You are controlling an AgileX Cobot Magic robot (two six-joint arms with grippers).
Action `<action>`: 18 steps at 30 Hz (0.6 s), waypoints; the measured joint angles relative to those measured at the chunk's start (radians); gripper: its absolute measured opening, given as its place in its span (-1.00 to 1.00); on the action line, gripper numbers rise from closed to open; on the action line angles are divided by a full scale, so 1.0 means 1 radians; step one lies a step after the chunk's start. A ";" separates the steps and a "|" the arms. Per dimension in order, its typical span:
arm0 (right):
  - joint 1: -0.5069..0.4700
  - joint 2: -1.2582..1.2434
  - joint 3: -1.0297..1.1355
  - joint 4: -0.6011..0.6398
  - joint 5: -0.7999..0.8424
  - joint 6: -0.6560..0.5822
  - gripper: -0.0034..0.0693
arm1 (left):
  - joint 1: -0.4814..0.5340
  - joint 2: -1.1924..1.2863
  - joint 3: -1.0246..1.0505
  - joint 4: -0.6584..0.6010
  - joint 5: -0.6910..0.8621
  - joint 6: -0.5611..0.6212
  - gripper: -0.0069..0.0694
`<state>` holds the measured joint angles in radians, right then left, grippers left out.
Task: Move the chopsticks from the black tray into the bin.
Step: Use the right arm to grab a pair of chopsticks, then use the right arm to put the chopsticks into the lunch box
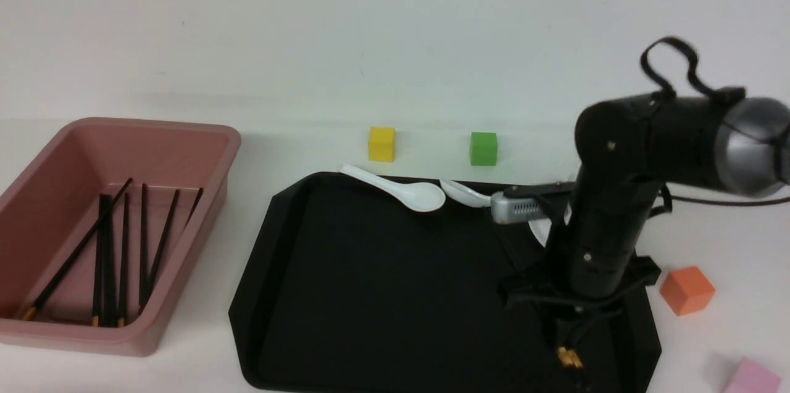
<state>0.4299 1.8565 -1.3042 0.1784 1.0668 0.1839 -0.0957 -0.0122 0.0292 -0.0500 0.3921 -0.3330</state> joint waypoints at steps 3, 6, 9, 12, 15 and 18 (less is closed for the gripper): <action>0.000 -0.060 -0.001 0.052 0.019 -0.030 -0.52 | 0.000 0.000 0.000 0.000 0.000 0.000 -0.19; 0.000 -0.136 -0.001 0.167 0.020 -0.110 -0.52 | 0.000 0.000 0.000 0.000 0.000 0.000 -0.19; 0.019 -0.194 -0.007 0.337 -0.018 -0.239 -0.52 | 0.000 0.000 0.000 0.000 0.000 0.000 -0.19; 0.078 -0.206 -0.052 0.495 -0.058 -0.367 -0.52 | 0.000 0.000 0.000 0.000 0.000 0.000 -0.19; 0.168 -0.177 -0.133 0.611 -0.112 -0.462 -0.52 | 0.000 0.000 0.000 0.000 0.000 0.000 -0.19; 0.265 -0.097 -0.261 0.655 -0.174 -0.515 -0.52 | 0.000 0.000 0.000 0.000 0.000 0.000 -0.19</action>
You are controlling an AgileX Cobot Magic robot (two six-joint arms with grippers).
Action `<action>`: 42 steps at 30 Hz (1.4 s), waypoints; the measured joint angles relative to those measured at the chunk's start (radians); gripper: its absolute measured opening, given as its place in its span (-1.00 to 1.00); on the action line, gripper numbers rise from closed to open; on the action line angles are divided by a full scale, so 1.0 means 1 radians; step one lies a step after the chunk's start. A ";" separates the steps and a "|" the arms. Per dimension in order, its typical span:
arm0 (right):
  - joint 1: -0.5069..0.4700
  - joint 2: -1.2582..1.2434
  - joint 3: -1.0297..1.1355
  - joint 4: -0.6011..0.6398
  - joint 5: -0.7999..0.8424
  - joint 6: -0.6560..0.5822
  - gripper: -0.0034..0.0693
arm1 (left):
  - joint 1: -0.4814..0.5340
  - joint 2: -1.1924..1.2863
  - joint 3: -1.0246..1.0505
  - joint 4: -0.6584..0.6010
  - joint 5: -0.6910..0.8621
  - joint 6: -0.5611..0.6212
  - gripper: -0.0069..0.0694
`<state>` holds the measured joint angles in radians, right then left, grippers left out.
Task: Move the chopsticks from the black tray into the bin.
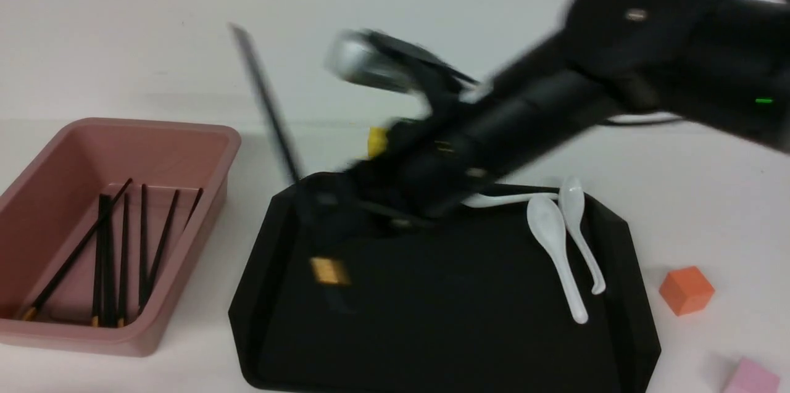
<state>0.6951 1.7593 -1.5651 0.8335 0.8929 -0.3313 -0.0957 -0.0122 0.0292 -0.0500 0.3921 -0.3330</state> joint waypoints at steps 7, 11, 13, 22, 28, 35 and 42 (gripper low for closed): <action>0.156 0.336 -0.406 0.018 -0.089 -0.020 -0.52 | 0.000 0.000 0.000 0.000 0.000 0.000 -0.19; 0.180 0.518 -0.602 0.019 -0.205 -0.021 -0.52 | 0.000 0.000 0.000 0.000 0.000 0.000 -0.19; 0.182 0.593 -0.666 0.019 -0.282 -0.021 -0.52 | 0.000 0.000 0.000 0.000 0.000 0.000 -0.19; 0.179 0.727 -0.723 0.073 -0.444 -0.021 -0.43 | 0.000 0.000 0.000 0.000 0.000 0.000 -0.19; 0.160 0.700 -0.731 0.039 -0.375 -0.021 -0.21 | 0.000 0.000 0.000 0.000 0.000 0.000 -0.19; 0.112 0.577 -0.731 -0.023 -0.137 -0.021 -0.32 | 0.000 0.000 0.000 0.000 0.000 0.000 -0.19; 0.032 0.373 -0.734 -0.036 0.221 -0.013 -0.66 | 0.000 0.000 0.000 0.000 0.000 0.000 -0.19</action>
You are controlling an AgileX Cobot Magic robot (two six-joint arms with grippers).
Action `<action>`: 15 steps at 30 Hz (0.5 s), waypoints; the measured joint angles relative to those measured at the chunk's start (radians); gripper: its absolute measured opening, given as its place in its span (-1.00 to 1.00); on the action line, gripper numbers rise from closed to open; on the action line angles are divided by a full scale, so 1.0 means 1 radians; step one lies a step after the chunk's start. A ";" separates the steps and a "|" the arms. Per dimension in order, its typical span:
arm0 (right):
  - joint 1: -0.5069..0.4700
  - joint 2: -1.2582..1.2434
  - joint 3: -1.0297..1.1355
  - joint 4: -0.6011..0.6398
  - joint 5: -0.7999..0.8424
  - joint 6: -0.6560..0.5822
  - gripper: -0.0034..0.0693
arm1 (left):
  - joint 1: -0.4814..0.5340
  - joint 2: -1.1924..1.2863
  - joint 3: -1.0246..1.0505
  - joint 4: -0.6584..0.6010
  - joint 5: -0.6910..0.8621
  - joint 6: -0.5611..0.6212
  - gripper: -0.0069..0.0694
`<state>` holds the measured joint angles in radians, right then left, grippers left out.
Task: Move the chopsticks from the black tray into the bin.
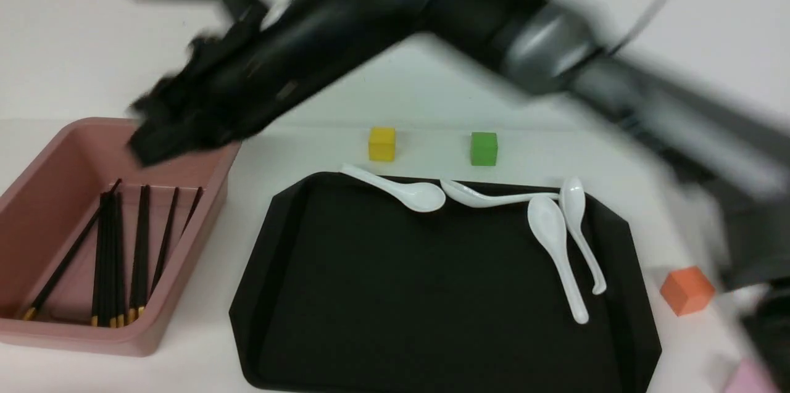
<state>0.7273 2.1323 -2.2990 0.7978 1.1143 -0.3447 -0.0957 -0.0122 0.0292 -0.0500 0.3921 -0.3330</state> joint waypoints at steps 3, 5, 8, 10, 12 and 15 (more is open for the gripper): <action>-0.072 -0.157 0.006 -0.036 0.121 0.038 -0.88 | 0.000 0.000 0.000 0.000 0.000 0.000 -0.19; -0.112 -0.250 0.014 -0.091 0.134 0.068 -0.92 | 0.000 0.000 0.001 0.000 0.000 0.000 -0.19; -0.151 -0.364 0.016 -0.188 0.142 0.124 -0.93 | 0.000 0.000 0.001 0.000 0.000 0.000 -0.19; -0.164 -0.459 0.019 -0.317 0.148 0.171 -0.93 | 0.000 0.000 0.001 0.000 0.000 0.000 -0.19; -0.165 -0.545 0.040 -0.401 0.150 0.204 -0.93 | 0.000 0.000 0.001 0.000 0.000 0.000 -0.19; -0.165 -0.689 0.130 -0.509 0.153 0.246 -0.93 | 0.000 0.000 0.001 0.000 0.000 0.000 -0.19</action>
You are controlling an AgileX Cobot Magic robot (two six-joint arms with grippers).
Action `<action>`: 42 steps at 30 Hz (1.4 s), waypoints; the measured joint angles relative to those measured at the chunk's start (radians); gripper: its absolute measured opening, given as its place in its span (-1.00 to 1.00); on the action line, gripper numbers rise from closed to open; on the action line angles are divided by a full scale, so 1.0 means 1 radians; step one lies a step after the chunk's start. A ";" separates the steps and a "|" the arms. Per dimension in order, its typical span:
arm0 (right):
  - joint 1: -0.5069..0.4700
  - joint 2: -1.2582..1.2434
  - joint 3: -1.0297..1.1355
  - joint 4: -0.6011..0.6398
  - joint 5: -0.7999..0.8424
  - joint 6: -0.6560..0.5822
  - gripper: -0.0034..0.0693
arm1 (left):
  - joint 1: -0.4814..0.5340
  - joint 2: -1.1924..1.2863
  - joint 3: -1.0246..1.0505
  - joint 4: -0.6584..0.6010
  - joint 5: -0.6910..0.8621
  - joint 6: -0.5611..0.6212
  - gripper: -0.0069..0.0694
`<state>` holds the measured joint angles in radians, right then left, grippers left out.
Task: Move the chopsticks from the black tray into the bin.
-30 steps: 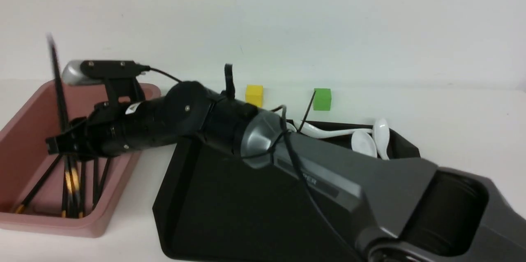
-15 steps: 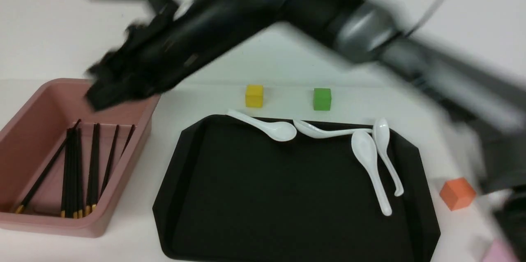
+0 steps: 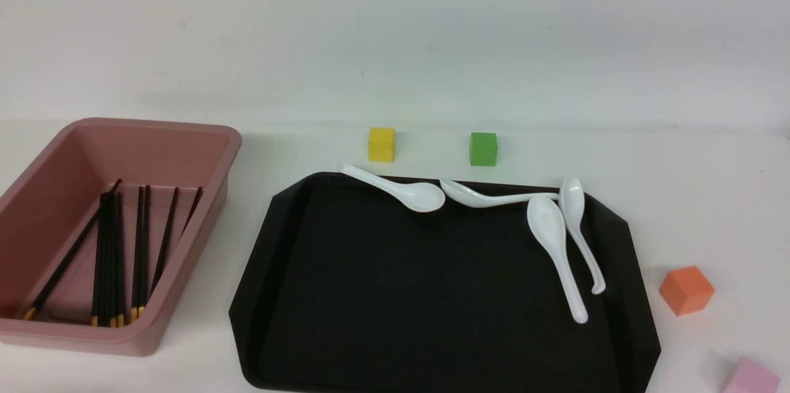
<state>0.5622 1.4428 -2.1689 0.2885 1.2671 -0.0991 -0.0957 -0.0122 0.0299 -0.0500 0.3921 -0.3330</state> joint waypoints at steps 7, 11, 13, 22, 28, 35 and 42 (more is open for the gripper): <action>0.000 -0.487 0.596 -0.097 -0.086 0.009 -0.93 | 0.000 0.000 0.000 0.000 0.000 0.000 -0.19; 0.000 -0.763 1.060 -0.097 -0.429 0.004 -0.92 | 0.000 0.000 0.000 0.000 0.000 0.000 -0.19; 0.000 -0.871 1.271 -0.097 -0.629 0.013 -0.92 | 0.000 0.000 0.000 0.000 0.000 0.000 -0.19; 0.000 -1.046 1.748 -0.096 -1.274 0.099 -0.90 | 0.000 0.000 0.000 0.000 0.000 0.000 -0.19; 0.000 -1.049 1.799 -0.096 -1.313 0.099 -0.89 | 0.000 0.000 0.000 0.000 0.000 0.000 -0.19; 0.000 -1.049 1.813 -0.096 -1.301 0.099 -0.88 | 0.000 0.000 0.000 0.000 0.000 0.000 -0.19; 0.000 -1.049 1.813 -0.096 -1.298 0.099 -0.87 | 0.000 0.000 0.000 0.000 0.000 0.000 -0.19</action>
<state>0.5622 0.3935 -0.3564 0.1925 -0.0309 0.0000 -0.0957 -0.0122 0.0299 -0.0500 0.3921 -0.3330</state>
